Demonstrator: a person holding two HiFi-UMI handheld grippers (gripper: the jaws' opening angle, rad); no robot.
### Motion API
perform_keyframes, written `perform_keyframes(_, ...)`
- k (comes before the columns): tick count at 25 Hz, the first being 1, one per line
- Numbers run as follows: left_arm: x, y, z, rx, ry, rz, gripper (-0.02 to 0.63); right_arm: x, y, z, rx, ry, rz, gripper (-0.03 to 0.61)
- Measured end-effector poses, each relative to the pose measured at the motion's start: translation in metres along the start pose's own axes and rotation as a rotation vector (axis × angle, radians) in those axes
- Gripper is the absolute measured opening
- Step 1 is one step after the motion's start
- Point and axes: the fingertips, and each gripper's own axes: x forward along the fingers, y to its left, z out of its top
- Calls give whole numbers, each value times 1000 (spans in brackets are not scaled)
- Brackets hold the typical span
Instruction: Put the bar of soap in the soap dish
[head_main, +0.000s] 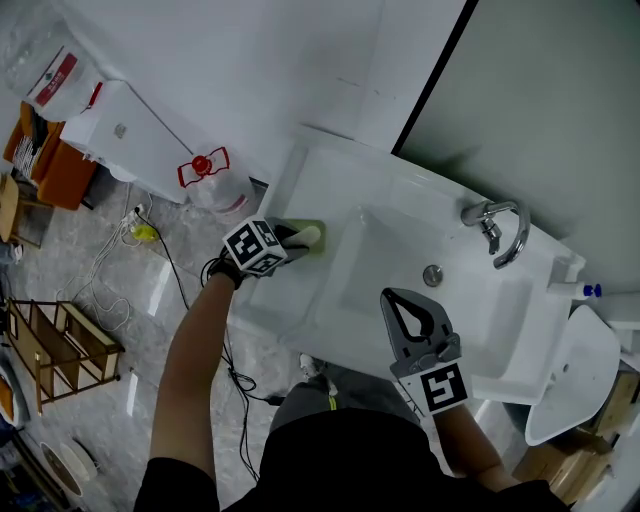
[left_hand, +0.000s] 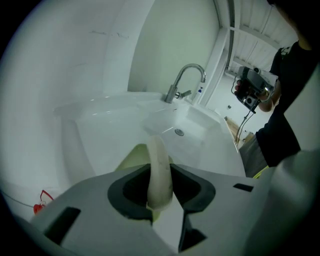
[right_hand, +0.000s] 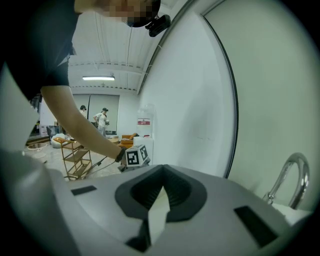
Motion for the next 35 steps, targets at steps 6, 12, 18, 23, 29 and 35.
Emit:
perform_keyframes(6, 8, 3, -7, 31, 59, -13, 120, 3, -1, -6, 9, 15, 22, 12)
perform_keyframes(12, 14, -3, -15, 76, 162, -63, 120, 7, -1, -8, 22, 15, 39, 12)
perform_keyframes(18, 19, -32, -26, 1, 184, -154, 120, 7, -7, -11, 31, 12, 46, 12)
perform_keyframes(23, 17, -50, -38, -59, 209, -196, 121, 10, -6, -12, 30, 5, 66, 12)
perform_keyframes(29, 8, -52, -48, -30, 294, -227, 123, 13, 5, -3, 23, -22, 91, 12)
perform_keyframes(35, 5, -45, -43, 26, 314, -220, 131, 3, 6, -12, 34, 6, 83, 12)
